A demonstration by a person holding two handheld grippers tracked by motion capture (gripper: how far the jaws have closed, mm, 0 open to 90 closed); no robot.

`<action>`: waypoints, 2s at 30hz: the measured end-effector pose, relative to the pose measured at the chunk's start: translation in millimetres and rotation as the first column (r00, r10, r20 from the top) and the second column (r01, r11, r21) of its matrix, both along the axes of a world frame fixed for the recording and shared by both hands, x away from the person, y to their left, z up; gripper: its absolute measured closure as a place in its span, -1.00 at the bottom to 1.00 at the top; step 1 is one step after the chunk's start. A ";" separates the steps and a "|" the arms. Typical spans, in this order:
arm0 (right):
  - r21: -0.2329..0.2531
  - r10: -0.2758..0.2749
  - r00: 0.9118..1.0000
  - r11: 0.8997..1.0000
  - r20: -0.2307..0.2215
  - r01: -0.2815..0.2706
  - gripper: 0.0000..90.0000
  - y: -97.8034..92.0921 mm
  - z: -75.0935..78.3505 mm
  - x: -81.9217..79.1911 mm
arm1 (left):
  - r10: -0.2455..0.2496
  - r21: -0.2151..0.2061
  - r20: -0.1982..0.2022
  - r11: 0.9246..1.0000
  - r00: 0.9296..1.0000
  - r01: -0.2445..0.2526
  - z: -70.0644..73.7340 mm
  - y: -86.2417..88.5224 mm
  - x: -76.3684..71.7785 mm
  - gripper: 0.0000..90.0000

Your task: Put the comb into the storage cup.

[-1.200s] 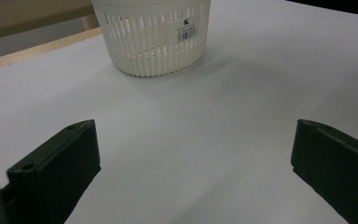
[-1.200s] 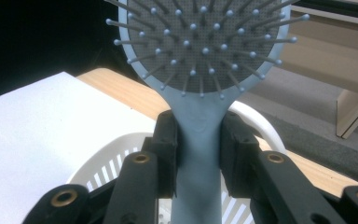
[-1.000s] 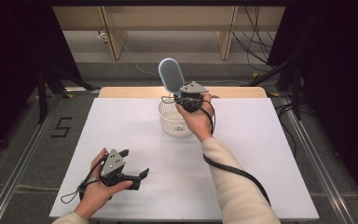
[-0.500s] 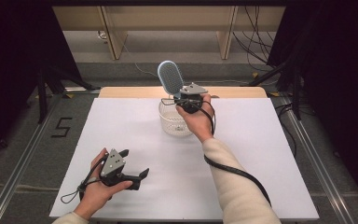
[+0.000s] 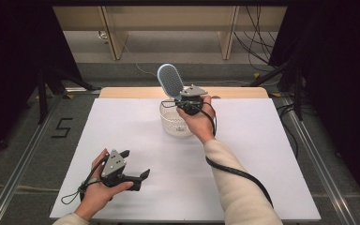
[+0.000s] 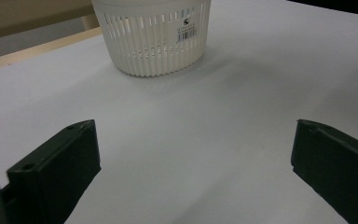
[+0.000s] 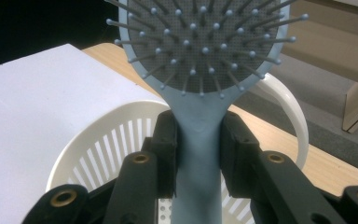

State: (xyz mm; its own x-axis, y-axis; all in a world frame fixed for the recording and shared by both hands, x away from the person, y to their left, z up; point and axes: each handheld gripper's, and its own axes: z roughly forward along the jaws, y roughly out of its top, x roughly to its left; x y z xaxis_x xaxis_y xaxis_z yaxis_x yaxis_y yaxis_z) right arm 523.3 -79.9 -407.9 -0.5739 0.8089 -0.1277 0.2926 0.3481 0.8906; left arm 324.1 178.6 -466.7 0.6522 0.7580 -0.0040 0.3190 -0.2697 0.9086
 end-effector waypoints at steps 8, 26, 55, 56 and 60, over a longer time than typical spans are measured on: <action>-0.020 0.008 0.999 1.000 -0.033 -0.008 0.56 0.8 -3.9 0.9 | 0.000 -0.002 -0.001 1.000 1.000 0.000 -0.1 0.0 -0.1 -0.99; -0.048 0.063 0.992 0.996 -0.110 -0.069 -0.12 -12.4 4.5 -16.5 | -0.002 0.002 -0.005 1.000 1.000 0.002 -0.7 -1.3 -0.2 -0.99; 0.068 0.121 0.983 0.991 -0.140 -0.113 -0.67 -88.4 7.1 -56.3 | 0.008 0.004 -0.011 1.000 1.000 -0.008 -1.7 0.3 0.2 -0.99; 0.070 0.117 0.983 0.992 -0.138 -0.109 -0.67 -91.2 6.3 -57.4 | 0.009 0.003 -0.010 1.000 1.000 -0.009 -1.8 0.3 0.4 -0.99; 0.079 0.105 0.985 0.992 -0.135 -0.095 -0.69 -101.6 5.8 -62.8 | 0.010 0.005 -0.010 1.000 1.000 -0.010 -1.7 0.4 0.2 -0.99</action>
